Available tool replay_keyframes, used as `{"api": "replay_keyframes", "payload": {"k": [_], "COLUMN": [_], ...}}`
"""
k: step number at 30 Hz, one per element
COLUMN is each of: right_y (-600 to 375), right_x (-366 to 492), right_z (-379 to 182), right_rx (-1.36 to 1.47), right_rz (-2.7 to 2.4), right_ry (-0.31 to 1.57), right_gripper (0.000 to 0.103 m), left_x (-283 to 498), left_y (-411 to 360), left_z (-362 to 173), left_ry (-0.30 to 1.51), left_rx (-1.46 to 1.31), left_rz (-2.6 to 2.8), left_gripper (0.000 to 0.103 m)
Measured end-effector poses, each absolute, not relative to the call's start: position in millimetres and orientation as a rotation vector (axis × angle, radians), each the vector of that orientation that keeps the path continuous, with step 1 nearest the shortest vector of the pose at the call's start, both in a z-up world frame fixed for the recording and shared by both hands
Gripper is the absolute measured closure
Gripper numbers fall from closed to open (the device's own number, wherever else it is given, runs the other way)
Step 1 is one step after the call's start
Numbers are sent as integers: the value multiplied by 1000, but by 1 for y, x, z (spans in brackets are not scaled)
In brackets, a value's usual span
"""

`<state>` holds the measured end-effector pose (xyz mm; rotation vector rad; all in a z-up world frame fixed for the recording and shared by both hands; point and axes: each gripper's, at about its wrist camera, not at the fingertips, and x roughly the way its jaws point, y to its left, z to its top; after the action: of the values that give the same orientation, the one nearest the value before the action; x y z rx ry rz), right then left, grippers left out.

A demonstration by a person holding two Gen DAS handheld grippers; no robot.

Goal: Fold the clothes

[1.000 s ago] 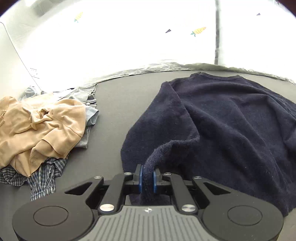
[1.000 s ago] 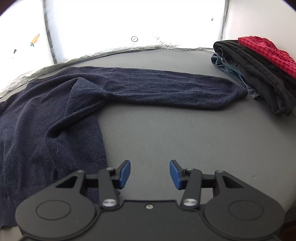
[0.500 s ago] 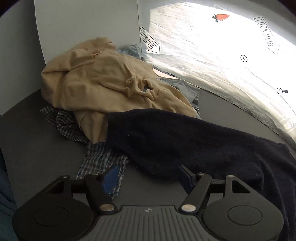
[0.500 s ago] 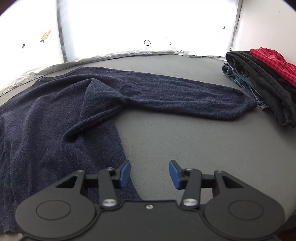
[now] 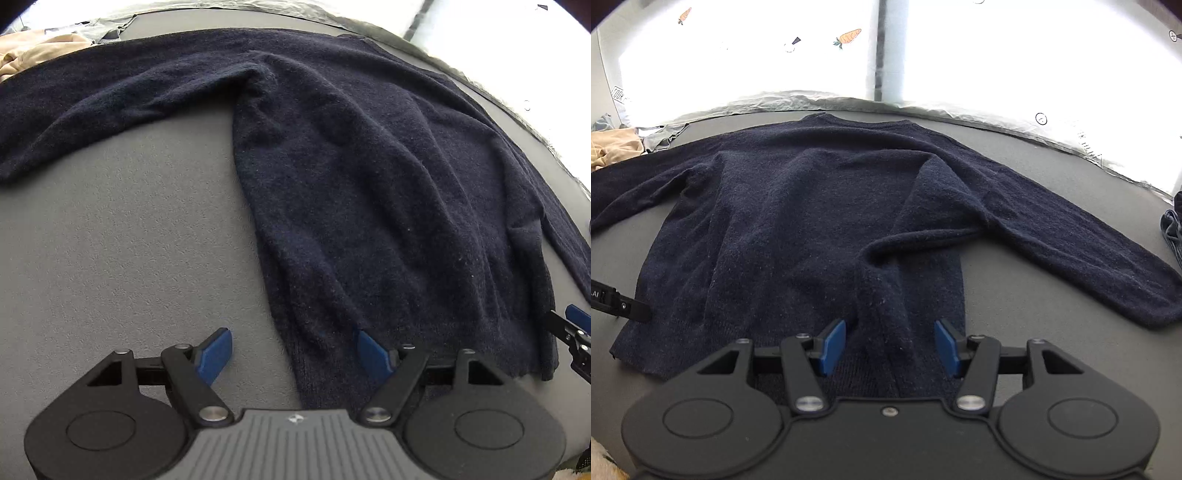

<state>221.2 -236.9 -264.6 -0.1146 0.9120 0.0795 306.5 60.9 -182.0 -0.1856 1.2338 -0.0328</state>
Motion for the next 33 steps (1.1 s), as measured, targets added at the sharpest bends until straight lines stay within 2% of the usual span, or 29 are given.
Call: {"api": "replay_keyframes", "payload": {"k": [5, 7, 8, 9, 10, 11, 12, 13, 22, 25, 27, 30, 33], "right_y": [-245, -257, -263, -270, -277, -285, -294, -304, -403, -398, -390, -387, -387], "right_x": [221, 220, 220, 220, 220, 219, 218, 217, 161, 142, 136, 123, 109], "right_z": [-287, -292, -293, -292, -291, -290, -289, -287, -278, -279, -294, -323, -332], "right_rx": [-142, -87, -48, -3, 46, 95, 156, 232, 1006, 983, 972, 1170, 1338], "right_rz": [82, 82, 79, 77, 75, 73, 73, 75, 4, -16, -51, -121, -147], "right_ry": [1006, 1014, 1014, 1010, 1001, 992, 982, 972, 795, 808, 871, 902, 866], "right_gripper": [49, 54, 60, 70, 77, 88, 93, 93, 95, 95, 95, 95, 95], "left_x": [300, 295, 293, 291, 290, 289, 287, 287, 253, 241, 240, 241, 234], "left_y": [41, 35, 32, 32, 33, 34, 37, 42, 83, 84, 81, 87, 89], "left_z": [-189, -191, -191, -189, -188, -186, -184, -182, -126, -123, -140, -155, -139], "left_ry": [1220, 1198, 1185, 1175, 1165, 1155, 1145, 1136, 988, 985, 1022, 1060, 1016], "left_rx": [-95, -65, -57, -65, -79, -93, -112, -142, -325, -311, -282, -306, -320], "left_rz": [4, 14, 12, 10, 7, 4, 12, 28, 126, 111, 133, 153, 133], "left_gripper": [26, 31, 35, 48, 66, 77, 83, 87, 91, 91, 91, 92, 92]}}
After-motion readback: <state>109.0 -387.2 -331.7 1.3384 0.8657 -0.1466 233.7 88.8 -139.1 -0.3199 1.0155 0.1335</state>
